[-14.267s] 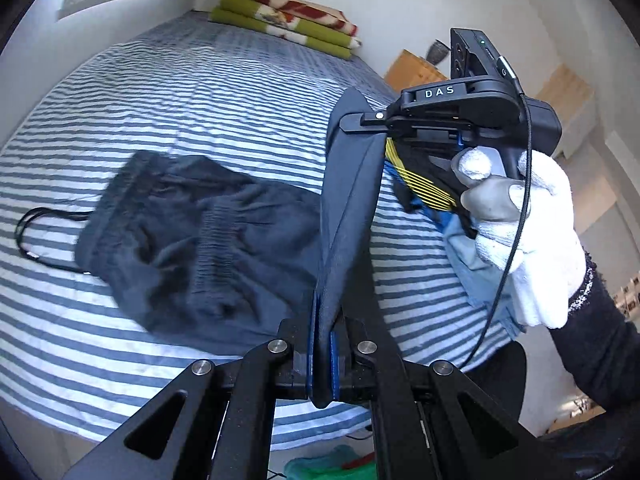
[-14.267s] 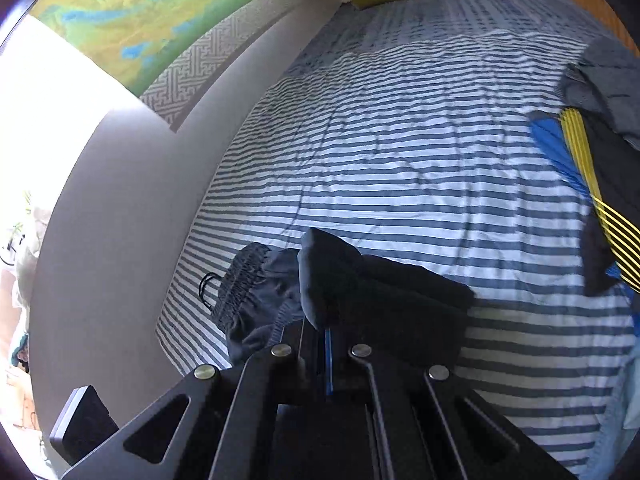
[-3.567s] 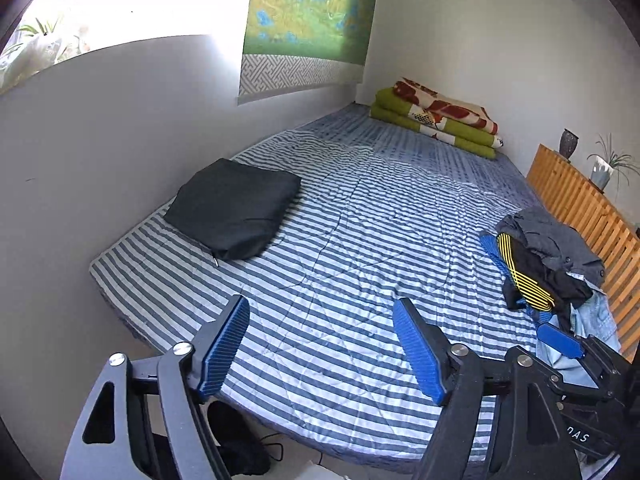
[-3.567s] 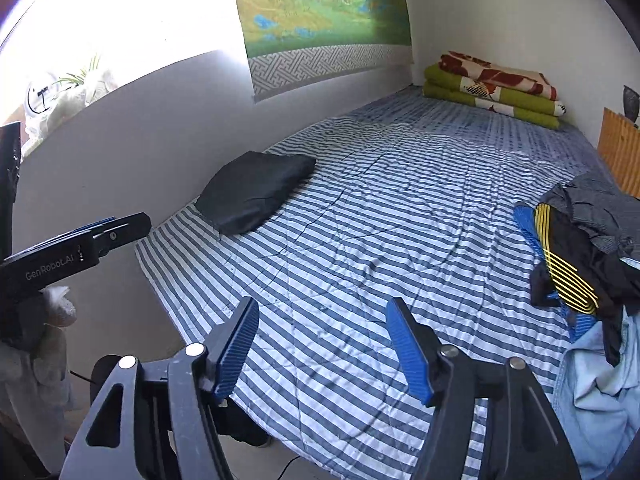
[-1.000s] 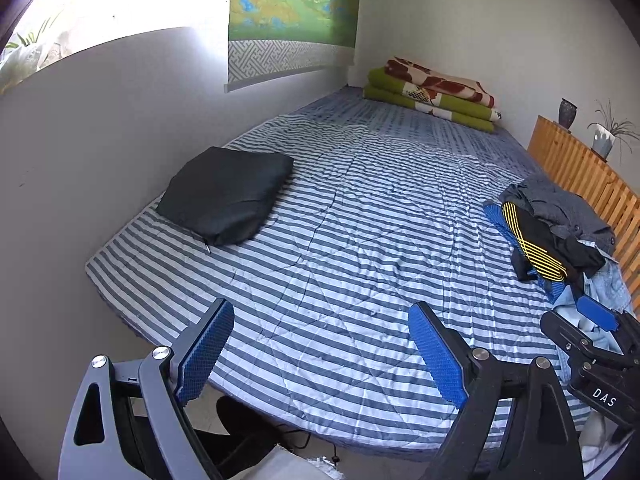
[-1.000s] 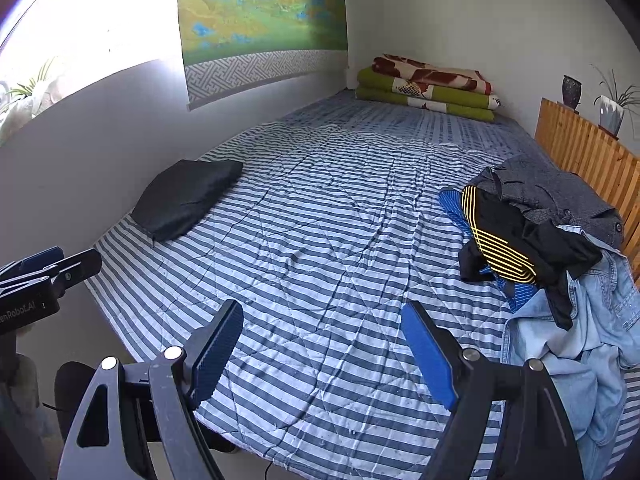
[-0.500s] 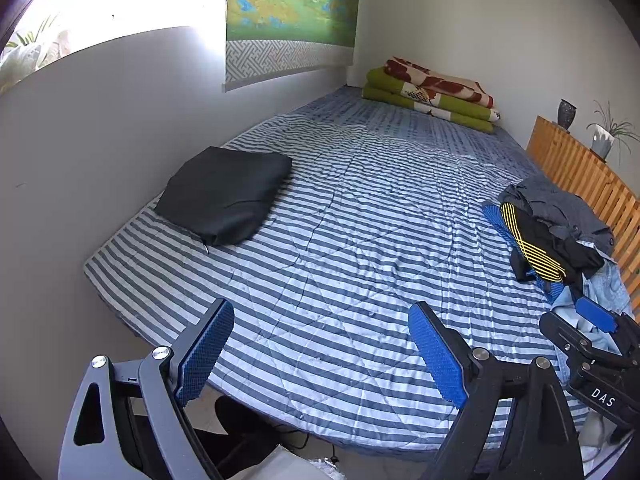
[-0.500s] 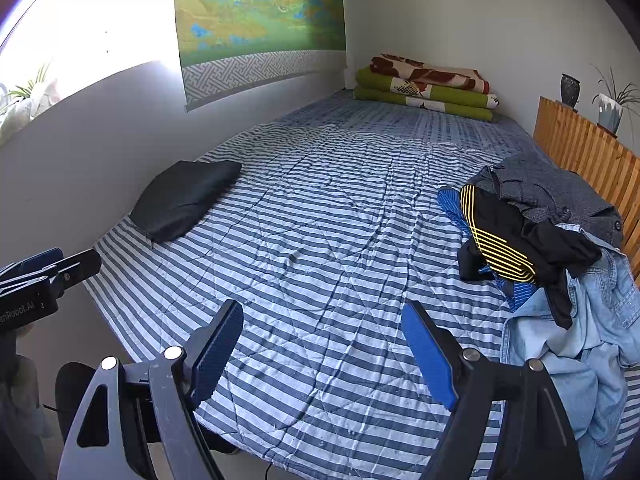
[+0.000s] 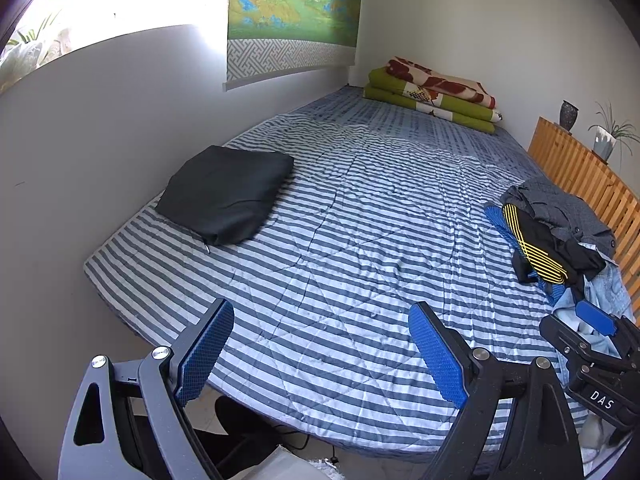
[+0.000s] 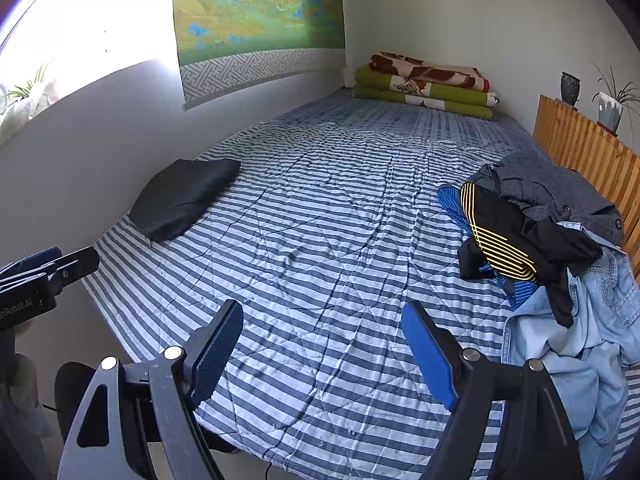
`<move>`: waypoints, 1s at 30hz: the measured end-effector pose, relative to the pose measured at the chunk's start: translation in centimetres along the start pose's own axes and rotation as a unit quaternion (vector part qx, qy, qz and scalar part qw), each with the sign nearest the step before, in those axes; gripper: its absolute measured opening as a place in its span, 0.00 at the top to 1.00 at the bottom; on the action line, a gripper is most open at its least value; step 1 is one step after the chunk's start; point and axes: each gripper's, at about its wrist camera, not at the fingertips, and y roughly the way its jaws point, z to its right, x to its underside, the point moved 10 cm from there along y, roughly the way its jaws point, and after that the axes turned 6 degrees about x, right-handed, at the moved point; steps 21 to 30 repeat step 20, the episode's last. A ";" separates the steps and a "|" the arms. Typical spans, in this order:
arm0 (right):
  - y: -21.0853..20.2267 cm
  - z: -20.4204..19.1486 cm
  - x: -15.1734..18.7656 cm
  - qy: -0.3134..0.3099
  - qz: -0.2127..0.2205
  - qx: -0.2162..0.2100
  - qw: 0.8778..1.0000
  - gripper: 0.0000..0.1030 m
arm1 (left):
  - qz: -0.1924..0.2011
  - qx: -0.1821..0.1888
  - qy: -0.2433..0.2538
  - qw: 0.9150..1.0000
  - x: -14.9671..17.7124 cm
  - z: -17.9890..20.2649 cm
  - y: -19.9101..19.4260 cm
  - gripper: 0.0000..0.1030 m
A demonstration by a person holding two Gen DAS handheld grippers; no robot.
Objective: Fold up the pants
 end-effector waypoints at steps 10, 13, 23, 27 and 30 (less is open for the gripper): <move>0.6 -0.2 0.3 -0.003 -0.006 -0.003 1.000 0.24 | -0.009 0.000 -0.003 1.000 0.2 -0.1 1.0 0.09; 0.9 -0.2 0.3 -0.001 -0.008 -0.002 1.000 0.24 | -0.010 -0.002 -0.001 1.000 0.2 -0.1 1.5 0.09; 1.7 0.1 0.5 0.003 -0.015 0.001 1.000 0.24 | -0.017 0.001 0.003 1.000 0.4 0.3 3.0 0.09; 1.7 0.1 0.5 0.003 -0.015 0.001 1.000 0.24 | -0.017 0.001 0.003 1.000 0.4 0.3 3.0 0.09; 1.7 0.1 0.5 0.003 -0.015 0.001 1.000 0.24 | -0.017 0.001 0.003 1.000 0.4 0.3 3.0 0.09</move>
